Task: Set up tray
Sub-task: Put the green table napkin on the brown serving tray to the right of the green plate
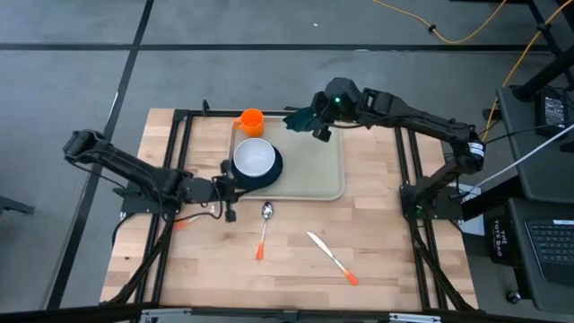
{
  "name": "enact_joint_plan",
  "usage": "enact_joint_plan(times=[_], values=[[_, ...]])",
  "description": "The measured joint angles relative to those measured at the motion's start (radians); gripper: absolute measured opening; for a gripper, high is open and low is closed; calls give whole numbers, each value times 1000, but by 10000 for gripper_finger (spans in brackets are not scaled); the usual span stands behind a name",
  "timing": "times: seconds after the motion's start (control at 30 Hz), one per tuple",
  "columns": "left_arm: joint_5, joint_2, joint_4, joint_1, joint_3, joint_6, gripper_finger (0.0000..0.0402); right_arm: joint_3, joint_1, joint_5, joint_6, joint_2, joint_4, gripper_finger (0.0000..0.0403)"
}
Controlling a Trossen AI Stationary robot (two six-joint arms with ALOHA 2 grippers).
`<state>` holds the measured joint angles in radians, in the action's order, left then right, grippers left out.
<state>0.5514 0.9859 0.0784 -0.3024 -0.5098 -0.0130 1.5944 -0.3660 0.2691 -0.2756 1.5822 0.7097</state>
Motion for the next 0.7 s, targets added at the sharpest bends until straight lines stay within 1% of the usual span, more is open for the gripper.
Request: enact_joint_plan(times=[0.1, 0.2, 0.33, 0.47, 0.63, 0.7], values=[[4, -31, -25, 14, 0, -11, 3, 0, -4, 0, -4, 18, 15, 13], [-1, -54, -83, 19, 0, -48, 3, 0, -11, -4, -20, 37, 22, 13], [6, -59, -126, 19, 0, -103, 3, -1, -49, -35, -21, 53, -3, 13], [18, -59, -123, 19, 0, -34, 3, -1, -104, -45, -21, 61, -26, 13], [57, -59, -96, 19, 0, -8, 3, -1, -162, -148, 6, 62, -72, 13], [60, -59, -83, 19, 0, -7, 3, -1, -169, -167, 1, 62, -72, 13]])
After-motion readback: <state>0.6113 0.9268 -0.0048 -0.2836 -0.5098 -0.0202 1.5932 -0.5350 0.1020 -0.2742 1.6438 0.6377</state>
